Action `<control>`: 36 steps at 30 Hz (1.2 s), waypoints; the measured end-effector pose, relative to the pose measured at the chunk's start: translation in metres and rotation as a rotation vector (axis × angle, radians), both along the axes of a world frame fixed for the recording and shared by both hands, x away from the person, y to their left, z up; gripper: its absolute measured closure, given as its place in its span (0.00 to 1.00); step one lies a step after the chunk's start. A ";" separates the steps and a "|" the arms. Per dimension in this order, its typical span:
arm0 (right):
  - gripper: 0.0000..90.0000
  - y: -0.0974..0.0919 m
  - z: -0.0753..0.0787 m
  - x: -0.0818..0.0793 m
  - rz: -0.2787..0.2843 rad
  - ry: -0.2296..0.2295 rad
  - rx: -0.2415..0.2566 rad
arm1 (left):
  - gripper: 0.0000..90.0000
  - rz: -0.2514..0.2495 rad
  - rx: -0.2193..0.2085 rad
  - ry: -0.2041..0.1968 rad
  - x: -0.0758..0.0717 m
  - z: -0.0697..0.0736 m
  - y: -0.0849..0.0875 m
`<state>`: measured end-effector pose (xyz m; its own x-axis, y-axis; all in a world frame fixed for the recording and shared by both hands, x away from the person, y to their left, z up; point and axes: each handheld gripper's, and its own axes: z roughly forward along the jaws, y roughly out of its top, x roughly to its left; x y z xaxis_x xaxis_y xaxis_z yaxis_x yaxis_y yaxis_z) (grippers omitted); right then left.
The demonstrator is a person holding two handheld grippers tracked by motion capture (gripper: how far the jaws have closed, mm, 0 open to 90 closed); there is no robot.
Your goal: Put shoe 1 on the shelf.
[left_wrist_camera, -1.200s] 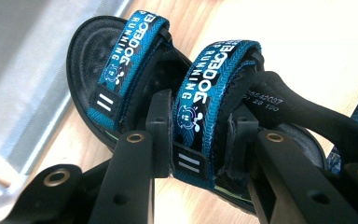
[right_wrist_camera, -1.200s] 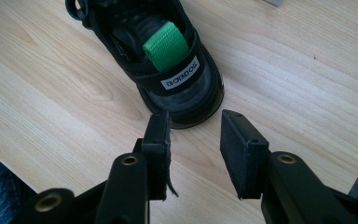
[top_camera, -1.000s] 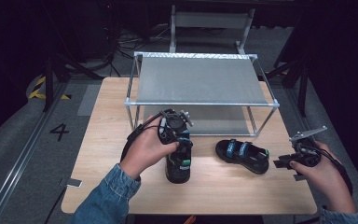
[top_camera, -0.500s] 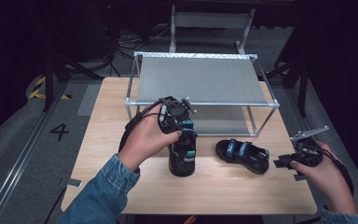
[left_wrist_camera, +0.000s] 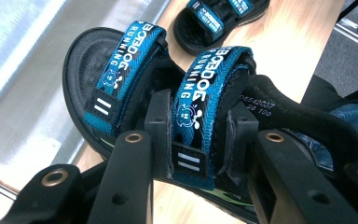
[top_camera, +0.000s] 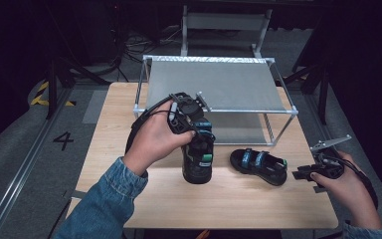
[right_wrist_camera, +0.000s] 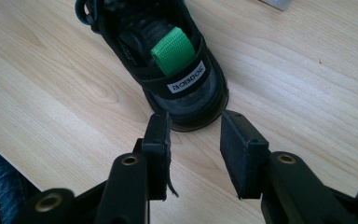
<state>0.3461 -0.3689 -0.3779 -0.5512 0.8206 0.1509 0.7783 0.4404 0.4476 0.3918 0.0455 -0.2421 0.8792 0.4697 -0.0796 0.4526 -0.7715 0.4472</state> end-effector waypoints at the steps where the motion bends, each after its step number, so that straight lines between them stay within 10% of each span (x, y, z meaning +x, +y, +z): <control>1: 0.71 -0.001 0.000 -0.001 -0.001 0.000 -0.001 | 0.77 0.001 -0.001 -0.007 0.000 0.004 -0.001; 19: 0.71 -0.005 0.001 -0.010 -0.019 -0.002 0.002 | 0.77 -0.021 -0.014 -0.037 0.009 0.043 -0.007; 36: 0.71 -0.005 0.002 -0.011 -0.023 -0.004 0.000 | 0.77 -0.018 -0.061 -0.074 0.058 0.058 -0.009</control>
